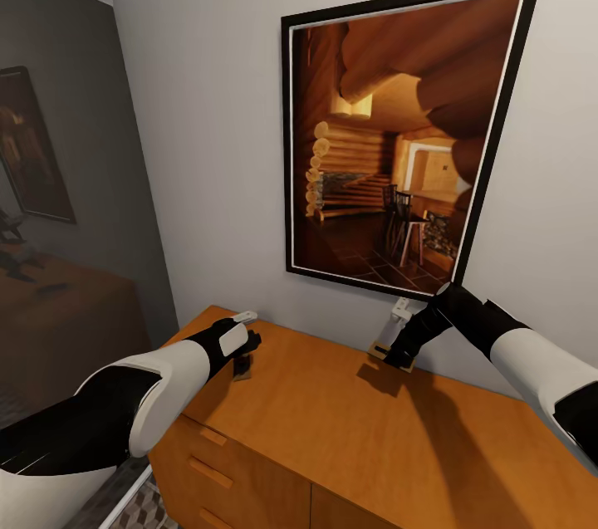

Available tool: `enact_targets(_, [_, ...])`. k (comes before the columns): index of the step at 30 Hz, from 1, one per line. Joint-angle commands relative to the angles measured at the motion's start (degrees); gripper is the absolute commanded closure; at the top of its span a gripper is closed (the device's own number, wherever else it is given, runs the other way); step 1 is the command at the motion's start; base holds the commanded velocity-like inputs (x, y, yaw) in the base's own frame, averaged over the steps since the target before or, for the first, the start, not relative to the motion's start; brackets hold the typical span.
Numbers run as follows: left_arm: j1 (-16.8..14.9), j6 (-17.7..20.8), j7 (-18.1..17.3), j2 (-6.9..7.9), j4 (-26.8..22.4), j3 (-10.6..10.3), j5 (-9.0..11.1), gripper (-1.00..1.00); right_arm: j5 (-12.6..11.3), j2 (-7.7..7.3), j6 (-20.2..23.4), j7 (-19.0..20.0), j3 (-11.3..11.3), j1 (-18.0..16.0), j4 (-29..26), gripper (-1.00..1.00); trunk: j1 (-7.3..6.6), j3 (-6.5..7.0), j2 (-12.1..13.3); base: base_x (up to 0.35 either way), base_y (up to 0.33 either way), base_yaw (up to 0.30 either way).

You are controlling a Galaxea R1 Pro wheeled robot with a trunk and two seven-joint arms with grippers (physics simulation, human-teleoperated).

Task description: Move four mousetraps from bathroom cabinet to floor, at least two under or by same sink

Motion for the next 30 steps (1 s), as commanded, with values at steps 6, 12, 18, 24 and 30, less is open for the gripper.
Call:
enact_targets(6, [-0.09, 0.17, 0.19, -0.03, 0.09, -0.51, 0.3, -1.0, 0.06, -0.05, 0.63, 0.14, 0.08, -0.04, -0.16, 1.0, 0.03, -0.12, -0.1, 0.0, 0.0, 0.0])
enact_targets(12, [-0.07, 0.4, -0.04, -0.03, 0.51, -0.66, 0.14, -1.0, 0.06, -0.05, 0.66, 0.14, 0.08, -0.04, -0.16, 1.0, 0.03, -0.12, -0.1, 0.0, 0.0, 0.0])
enact_targets(18, [-0.07, 0.54, 0.08, -0.03, 0.93, -0.76, 0.01, -1.0, 0.06, -0.05, 0.67, -0.1, 0.08, -0.04, -0.16, 1.0, 0.03, -0.12, -0.1, 0.0, 0.0, 0.0])
enact_targets(24, [-0.08, -1.15, 0.04, -0.03, 0.96, -0.76, 0.07, -1.0, 0.06, -0.05, 0.63, -2.71, 0.08, -0.04, -0.16, 1.0, 0.03, -0.12, -0.1, 0.0, 0.0, 0.0])
enact_targets(30, [-0.06, -5.95, 0.82, -0.03, 0.96, -0.75, -0.01, -1.0, 0.06, 0.02, 0.66, -3.23, 0.08, -0.04, -0.16, 1.0, 0.03, -0.12, -0.1, 0.0, 0.0, 0.0])
